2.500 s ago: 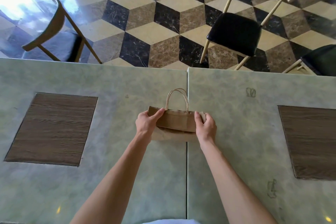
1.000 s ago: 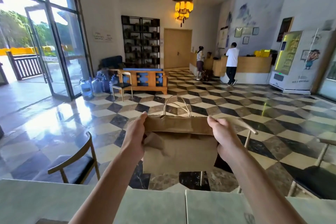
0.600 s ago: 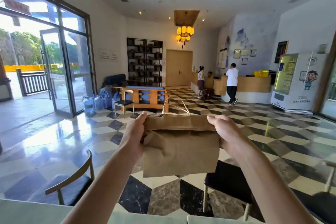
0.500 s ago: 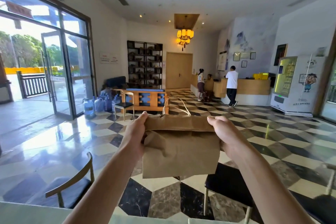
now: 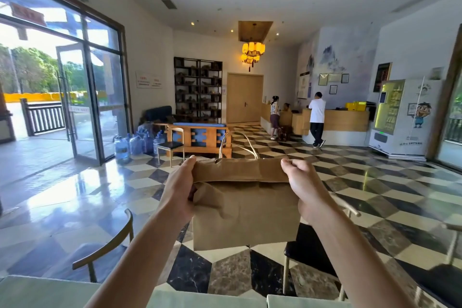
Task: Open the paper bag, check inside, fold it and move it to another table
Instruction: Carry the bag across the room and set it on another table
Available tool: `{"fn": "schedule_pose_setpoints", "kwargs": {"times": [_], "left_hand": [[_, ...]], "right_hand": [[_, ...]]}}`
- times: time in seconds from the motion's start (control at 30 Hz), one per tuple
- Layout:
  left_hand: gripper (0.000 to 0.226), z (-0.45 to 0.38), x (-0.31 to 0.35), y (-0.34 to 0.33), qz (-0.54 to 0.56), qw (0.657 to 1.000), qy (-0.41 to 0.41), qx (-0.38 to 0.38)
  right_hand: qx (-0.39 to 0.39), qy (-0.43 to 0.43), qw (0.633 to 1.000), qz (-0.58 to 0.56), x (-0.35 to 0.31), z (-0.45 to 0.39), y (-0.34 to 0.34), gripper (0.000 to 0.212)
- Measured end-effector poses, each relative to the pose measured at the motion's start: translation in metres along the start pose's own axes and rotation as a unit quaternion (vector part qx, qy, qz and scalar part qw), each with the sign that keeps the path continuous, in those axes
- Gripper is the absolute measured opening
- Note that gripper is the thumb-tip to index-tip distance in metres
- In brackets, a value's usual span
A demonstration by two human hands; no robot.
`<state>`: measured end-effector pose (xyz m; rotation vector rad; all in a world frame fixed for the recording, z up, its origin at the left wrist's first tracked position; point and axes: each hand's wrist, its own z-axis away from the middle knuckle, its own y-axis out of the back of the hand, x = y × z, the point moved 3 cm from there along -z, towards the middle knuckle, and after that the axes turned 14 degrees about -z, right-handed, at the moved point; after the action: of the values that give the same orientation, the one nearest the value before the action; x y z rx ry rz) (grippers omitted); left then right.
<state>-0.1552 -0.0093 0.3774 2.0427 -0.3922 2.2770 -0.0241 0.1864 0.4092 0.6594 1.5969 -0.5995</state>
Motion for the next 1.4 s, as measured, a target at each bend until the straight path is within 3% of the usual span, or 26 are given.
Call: {"fn": "schedule_pose_setpoints", "kwargs": {"times": [0.23, 0.63, 0.73, 1.0, 1.13, 1.4], "left_hand": [[0.020, 0.036, 0.017, 0.042, 0.014, 0.999, -0.013, 0.050], [0.037, 0.155, 0.016, 0.094, 0.040, 0.969, -0.059, 0.235], [0.027, 0.191, 0.012, 0.112, 0.038, 0.955, -0.059, 0.289], [0.042, 0.304, 0.002, 0.161, 0.044, 0.904, -0.073, 0.418], [0.035, 0.366, 0.000, 0.189, 0.049, 0.872, -0.086, 0.480], [0.031, 0.497, 0.000, 0.252, 0.010, 0.816, -0.101, 0.570]], "right_hand": [[-0.056, -0.009, 0.998, -0.039, -0.005, 0.023, -0.027, 0.028], [-0.243, 0.021, 0.968, -0.053, -0.013, 0.070, -0.058, 0.031], [-0.310, 0.024, 0.949, -0.060, -0.011, 0.089, -0.073, 0.030], [-0.441, 0.043, 0.894, -0.067, -0.013, 0.173, -0.111, 0.030], [-0.507, 0.060, 0.857, -0.073, -0.019, 0.226, -0.135, 0.030], [-0.631, 0.015, 0.768, -0.108, -0.034, 0.364, -0.177, 0.035]]}}
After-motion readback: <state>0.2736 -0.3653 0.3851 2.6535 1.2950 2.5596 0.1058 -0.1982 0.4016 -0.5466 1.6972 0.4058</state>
